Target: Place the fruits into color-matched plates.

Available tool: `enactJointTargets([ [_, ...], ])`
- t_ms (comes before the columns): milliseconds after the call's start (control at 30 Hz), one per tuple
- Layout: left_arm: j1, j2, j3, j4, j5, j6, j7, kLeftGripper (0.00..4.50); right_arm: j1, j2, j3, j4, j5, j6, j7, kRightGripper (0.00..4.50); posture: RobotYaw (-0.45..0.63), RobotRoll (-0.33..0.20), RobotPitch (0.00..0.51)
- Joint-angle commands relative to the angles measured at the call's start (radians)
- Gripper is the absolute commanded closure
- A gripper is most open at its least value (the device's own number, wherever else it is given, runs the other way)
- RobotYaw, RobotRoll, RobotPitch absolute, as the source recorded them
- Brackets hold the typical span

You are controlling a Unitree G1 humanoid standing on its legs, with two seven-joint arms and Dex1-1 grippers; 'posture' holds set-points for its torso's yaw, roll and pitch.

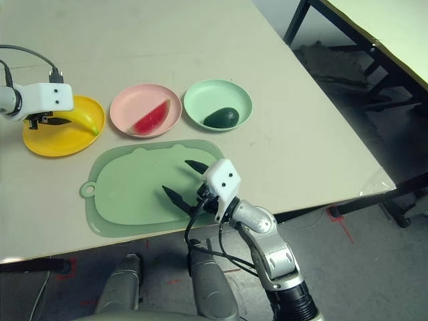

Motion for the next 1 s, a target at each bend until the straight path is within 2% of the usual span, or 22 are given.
enactJointTargets([
  [33,0.028,-0.007,0.013,0.013,0.023,0.005,-0.004,1.74,0.003,-0.009,0.002,-0.011,0.013,0.014,0.009,0.0,-0.18,0.0,0.237],
  [200,0.034,-0.005,0.025,0.012,0.029,0.005,-0.008,0.11,0.001,-0.011,0.002,-0.008,0.017,0.015,0.013,0.0,-0.18,0.0,0.239],
  [400,0.033,0.005,0.046,0.009,0.032,-0.002,-0.012,0.02,-0.013,-0.008,-0.004,0.007,0.021,0.011,0.015,0.0,-0.17,0.0,0.238],
  [500,0.028,0.013,0.081,0.005,0.002,-0.008,-0.027,0.02,-0.02,-0.01,-0.032,0.026,0.034,0.004,0.016,0.0,-0.17,0.0,0.241],
  [633,0.044,0.005,0.295,-0.005,-0.211,0.072,-0.117,0.02,-0.057,-0.023,-0.098,0.08,0.058,-0.002,0.012,0.0,-0.17,0.0,0.247],
  [767,0.15,0.023,0.539,-0.057,-0.455,0.204,-0.195,0.02,-0.132,-0.025,-0.192,0.175,0.074,-0.012,-0.023,0.0,-0.15,0.0,0.252],
  [867,0.305,0.037,0.694,-0.2,-0.623,0.327,-0.231,0.02,-0.188,-0.026,-0.27,0.265,0.081,-0.023,-0.065,0.0,-0.13,0.0,0.253],
  [1000,0.692,-0.003,0.972,-0.672,-0.873,0.577,-0.065,0.02,-0.247,-0.021,-0.375,0.452,0.095,-0.09,-0.107,0.0,-0.06,0.0,0.251],
])
